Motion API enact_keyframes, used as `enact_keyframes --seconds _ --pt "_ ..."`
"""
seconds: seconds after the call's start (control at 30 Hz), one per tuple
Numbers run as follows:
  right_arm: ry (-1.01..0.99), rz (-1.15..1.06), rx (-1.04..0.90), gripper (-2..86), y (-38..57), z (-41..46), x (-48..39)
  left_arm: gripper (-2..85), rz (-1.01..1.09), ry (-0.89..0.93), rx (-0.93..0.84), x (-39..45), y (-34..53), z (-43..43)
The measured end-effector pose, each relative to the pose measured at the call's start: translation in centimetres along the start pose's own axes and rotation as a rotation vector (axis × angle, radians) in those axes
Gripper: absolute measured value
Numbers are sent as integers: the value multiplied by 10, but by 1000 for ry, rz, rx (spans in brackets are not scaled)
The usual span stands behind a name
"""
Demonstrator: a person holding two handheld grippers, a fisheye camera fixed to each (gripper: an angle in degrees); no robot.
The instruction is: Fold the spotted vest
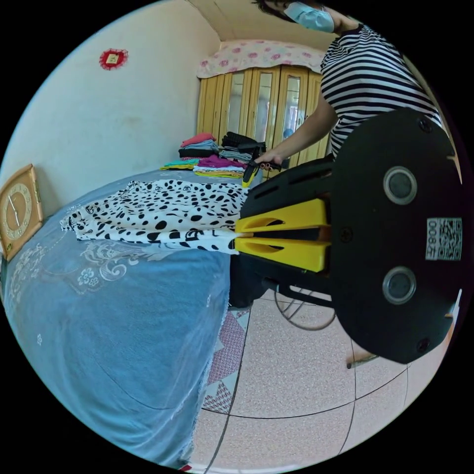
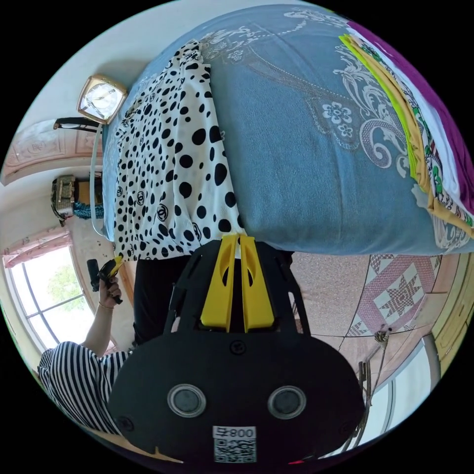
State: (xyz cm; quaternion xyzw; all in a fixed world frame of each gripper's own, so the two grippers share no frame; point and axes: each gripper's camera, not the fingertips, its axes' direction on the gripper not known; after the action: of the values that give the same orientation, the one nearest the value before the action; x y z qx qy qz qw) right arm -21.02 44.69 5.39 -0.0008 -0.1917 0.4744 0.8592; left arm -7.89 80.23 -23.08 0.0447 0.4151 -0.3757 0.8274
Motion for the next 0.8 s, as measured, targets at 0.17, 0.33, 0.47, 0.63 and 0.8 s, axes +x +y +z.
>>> enact_keyframes --seconds 0.17,0.33,0.47,0.63,0.8 --pt "147 -38 -3 25 17 -7 -23 17 -1 21 15 0 18 -7" --pt "195 -39 20 71 33 -11 -28 17 6 12 31 6 37 -13" --pt "218 -21 26 71 38 -14 -28 17 16 -22 27 17 53 -13" --pt "212 -33 25 38 49 -21 -20 17 27 -47 32 36 74 -11" --pt "106 -76 53 13 63 -46 3 16 51 -53 81 63 96 -19"
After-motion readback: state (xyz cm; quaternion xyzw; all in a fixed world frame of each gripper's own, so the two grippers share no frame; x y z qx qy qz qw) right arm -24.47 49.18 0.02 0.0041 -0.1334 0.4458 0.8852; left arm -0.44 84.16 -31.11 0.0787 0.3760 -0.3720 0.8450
